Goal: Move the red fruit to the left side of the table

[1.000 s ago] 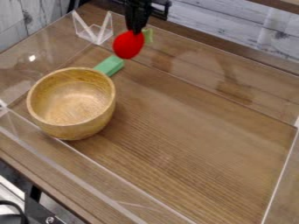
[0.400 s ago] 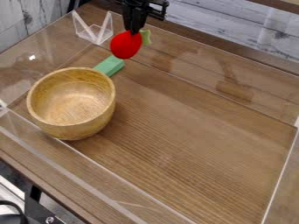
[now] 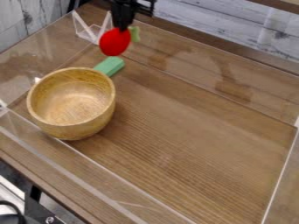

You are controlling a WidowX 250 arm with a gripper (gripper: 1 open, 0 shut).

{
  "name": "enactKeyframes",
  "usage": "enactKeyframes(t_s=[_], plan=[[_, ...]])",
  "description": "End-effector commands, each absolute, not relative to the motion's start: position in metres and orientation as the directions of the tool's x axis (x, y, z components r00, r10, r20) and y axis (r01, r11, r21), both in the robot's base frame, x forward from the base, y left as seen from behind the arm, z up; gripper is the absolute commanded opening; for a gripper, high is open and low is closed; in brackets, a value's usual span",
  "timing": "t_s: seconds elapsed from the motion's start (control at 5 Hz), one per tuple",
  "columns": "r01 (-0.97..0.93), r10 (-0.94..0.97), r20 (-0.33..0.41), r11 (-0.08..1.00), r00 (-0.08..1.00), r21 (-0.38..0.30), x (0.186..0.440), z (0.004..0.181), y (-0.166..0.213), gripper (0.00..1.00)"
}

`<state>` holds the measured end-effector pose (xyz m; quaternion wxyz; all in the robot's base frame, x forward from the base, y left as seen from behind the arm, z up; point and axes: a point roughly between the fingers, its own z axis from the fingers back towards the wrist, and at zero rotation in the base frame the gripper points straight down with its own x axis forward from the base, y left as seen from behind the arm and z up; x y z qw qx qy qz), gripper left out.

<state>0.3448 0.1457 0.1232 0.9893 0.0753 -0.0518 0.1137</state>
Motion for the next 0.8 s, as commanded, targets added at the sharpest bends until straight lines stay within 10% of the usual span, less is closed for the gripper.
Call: enactKeyframes(t_s=[0.0,0.6], plan=[[-0.291,0.260,0.197,0.946,0.945,0.146,0.339,0.153,0.157,0.00],[-0.394,0.366,0.176,0.903,0.914,0.169,0.294,0.153,0.198,0.00]])
